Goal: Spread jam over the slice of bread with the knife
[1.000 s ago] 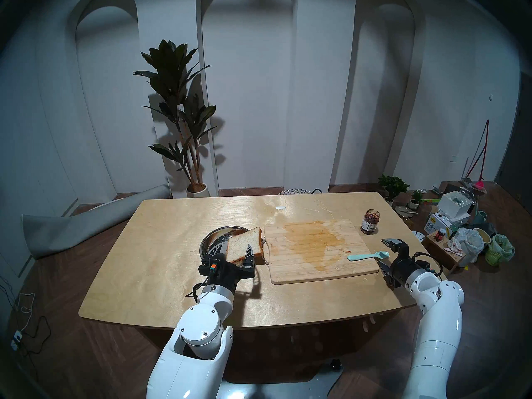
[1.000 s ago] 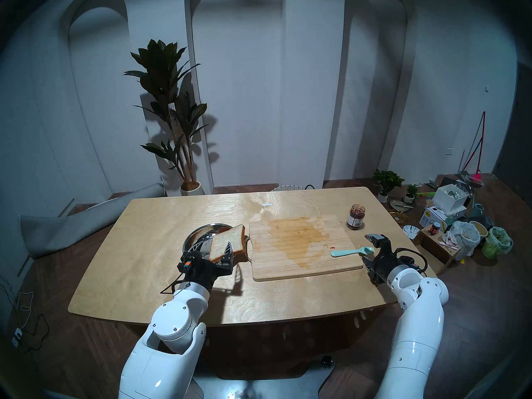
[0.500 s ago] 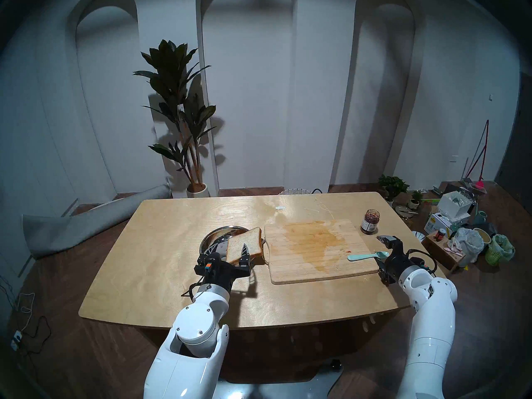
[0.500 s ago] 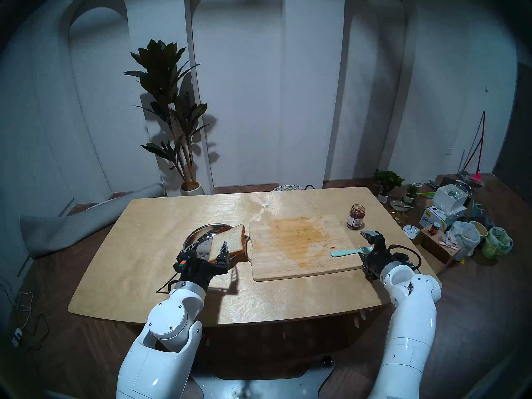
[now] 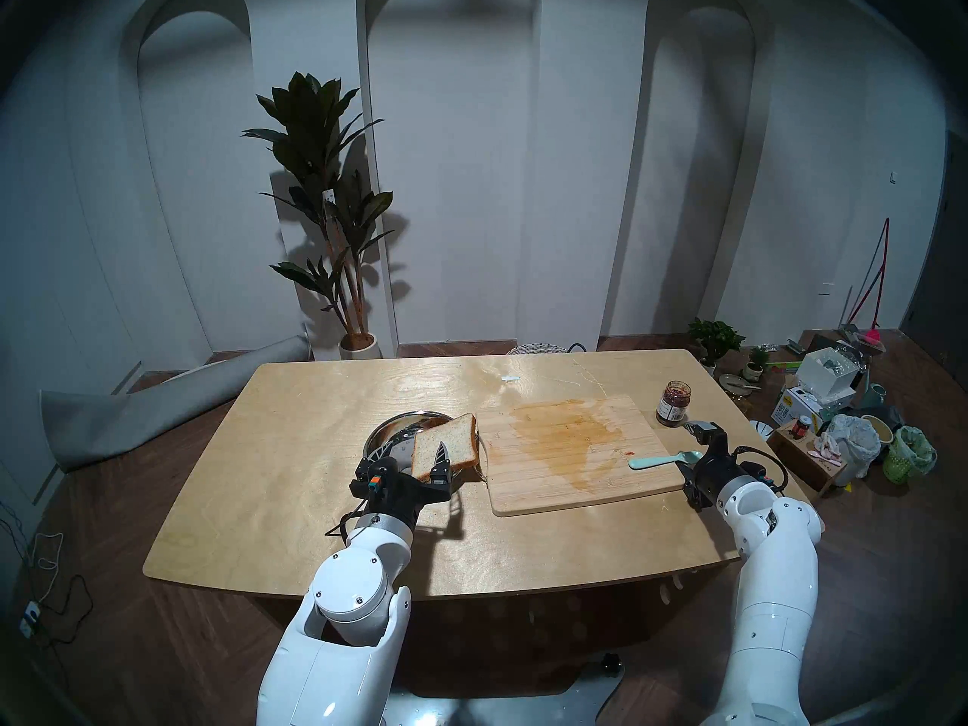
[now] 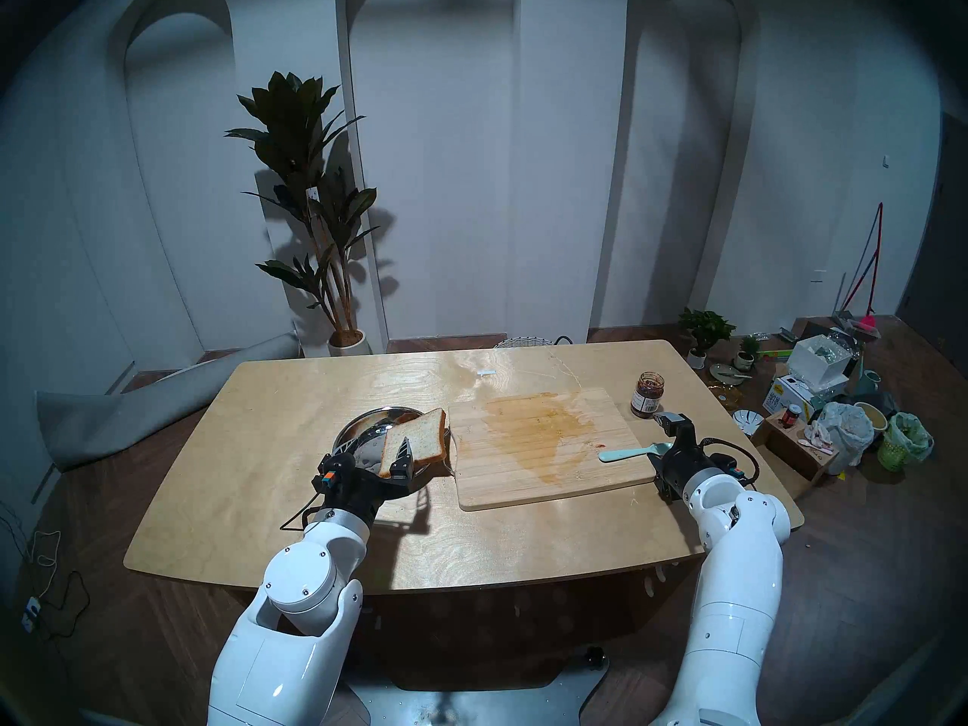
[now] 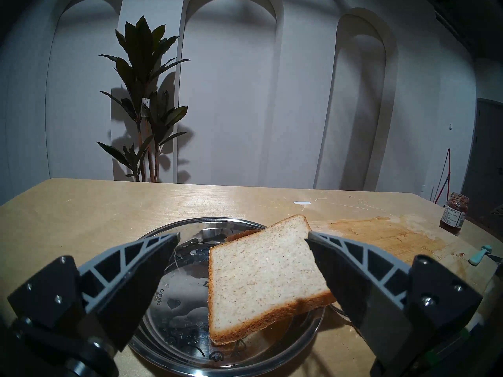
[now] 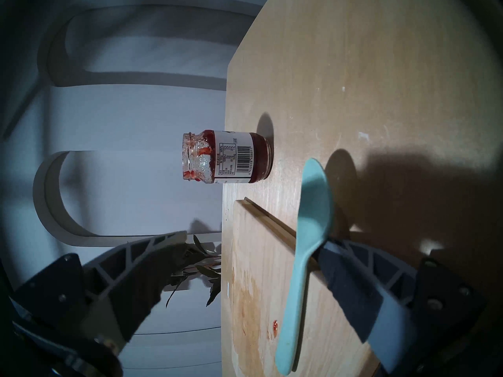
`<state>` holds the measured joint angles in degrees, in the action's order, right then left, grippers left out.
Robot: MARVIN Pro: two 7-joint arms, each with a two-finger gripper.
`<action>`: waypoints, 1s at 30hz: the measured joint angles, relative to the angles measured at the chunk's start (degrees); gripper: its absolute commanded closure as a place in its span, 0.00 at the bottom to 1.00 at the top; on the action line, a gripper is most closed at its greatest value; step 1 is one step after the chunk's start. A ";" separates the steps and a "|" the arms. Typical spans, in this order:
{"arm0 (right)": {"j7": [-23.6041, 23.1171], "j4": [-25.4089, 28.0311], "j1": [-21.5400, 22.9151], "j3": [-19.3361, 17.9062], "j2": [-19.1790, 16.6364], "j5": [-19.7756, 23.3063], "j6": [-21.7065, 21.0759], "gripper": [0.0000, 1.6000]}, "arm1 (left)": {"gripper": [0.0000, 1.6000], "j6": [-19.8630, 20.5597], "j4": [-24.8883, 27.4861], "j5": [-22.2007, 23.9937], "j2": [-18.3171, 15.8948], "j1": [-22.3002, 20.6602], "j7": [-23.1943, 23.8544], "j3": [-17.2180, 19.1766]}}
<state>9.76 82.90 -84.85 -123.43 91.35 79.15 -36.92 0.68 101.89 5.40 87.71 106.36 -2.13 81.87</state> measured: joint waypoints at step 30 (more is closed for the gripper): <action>-0.84 -2.70 1.70 -0.91 -2.10 -0.36 -1.81 0.00 | 0.00 0.09 -0.12 -0.39 0.61 0.07 -0.78 -1.33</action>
<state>8.92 80.20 -83.15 -124.34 89.25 78.79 -38.74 0.77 101.76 5.01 88.32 106.43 -2.91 80.54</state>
